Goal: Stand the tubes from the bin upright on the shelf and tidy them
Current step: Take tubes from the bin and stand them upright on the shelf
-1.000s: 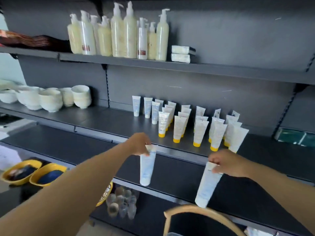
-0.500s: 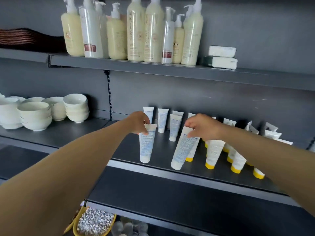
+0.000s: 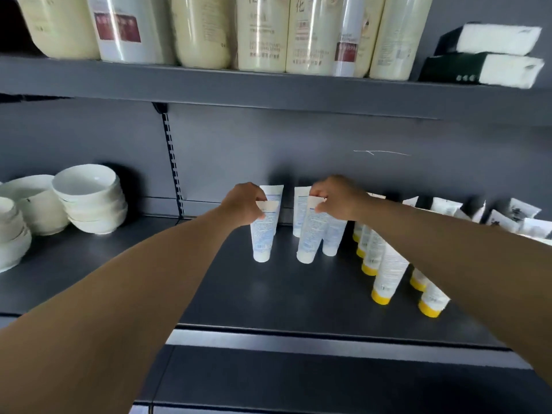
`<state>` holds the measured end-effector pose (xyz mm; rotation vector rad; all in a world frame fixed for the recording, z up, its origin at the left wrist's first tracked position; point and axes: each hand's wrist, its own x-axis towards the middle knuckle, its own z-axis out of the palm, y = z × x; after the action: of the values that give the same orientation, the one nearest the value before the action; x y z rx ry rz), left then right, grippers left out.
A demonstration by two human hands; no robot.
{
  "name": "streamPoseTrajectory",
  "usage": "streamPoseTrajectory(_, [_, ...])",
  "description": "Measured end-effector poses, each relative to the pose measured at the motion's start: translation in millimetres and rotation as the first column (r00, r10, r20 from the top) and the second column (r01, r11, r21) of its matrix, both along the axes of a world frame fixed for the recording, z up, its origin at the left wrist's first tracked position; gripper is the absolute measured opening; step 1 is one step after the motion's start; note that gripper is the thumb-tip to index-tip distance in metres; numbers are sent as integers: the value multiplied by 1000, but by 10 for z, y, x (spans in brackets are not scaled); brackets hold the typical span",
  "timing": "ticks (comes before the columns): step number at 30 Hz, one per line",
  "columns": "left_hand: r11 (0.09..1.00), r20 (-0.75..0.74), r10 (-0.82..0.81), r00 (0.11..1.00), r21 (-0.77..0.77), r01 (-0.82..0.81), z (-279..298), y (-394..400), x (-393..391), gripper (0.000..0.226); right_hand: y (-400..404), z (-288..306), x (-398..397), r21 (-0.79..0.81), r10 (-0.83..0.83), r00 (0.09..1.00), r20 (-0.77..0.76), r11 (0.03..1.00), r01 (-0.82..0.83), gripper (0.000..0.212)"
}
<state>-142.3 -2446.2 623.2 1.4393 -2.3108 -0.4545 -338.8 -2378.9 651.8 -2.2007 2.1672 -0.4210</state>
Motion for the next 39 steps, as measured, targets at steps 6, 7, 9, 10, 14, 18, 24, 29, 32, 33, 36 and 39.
streamPoseTrajectory(6, [999,14,-48,999,-20,48,-189,-363,-196,43,-399,-218,27,11,-44,998,-52,999,45,22])
streamPoseTrajectory(7, [999,14,-51,999,-16,51,-220,-416,-228,42,-457,-256,22,15,-50,997,-54,999,51,21])
streamPoseTrajectory(9, [998,14,-54,998,-19,54,-276,-515,-274,41,-557,-325,13,27,-59,997,-50,998,61,24])
streamPoseTrajectory(10, [998,19,-58,998,-29,59,-303,-562,-292,41,-598,-354,7,31,-60,997,-51,998,62,26])
streamPoseTrajectory(14, [997,24,-52,998,-60,53,-398,-714,-345,36,-703,-455,-28,37,-73,996,-57,997,75,26])
streamPoseTrajectory(18, [998,7,-18,1000,-54,19,-437,-795,-375,40,-779,-503,-63,22,-100,994,-41,995,100,26])
streamPoseTrajectory(24, [998,60,-33,998,-53,36,-352,-774,-377,36,-792,-426,-101,61,-101,995,-21,993,102,28])
streamPoseTrajectory(29, [997,41,-38,998,-68,40,-211,-655,-377,41,-670,-273,-126,59,-92,996,14,994,91,30])
streamPoseTrajectory(32, [995,26,-22,999,-93,24,-114,-527,-372,42,-492,-185,-124,29,-57,998,-6,998,57,32])
streamPoseTrajectory(33, [995,16,-22,1000,-93,24,-74,-465,-374,41,-408,-160,-116,21,-36,999,-24,999,36,33])
streamPoseTrajectory(36, [994,9,-40,999,-101,41,59,-212,-391,40,-108,-115,-88,19,38,997,-65,999,-37,32])
streamPoseTrajectory(39, [991,50,-61,997,-120,66,161,138,-449,40,239,-88,-105,33,78,994,-77,997,-76,32])
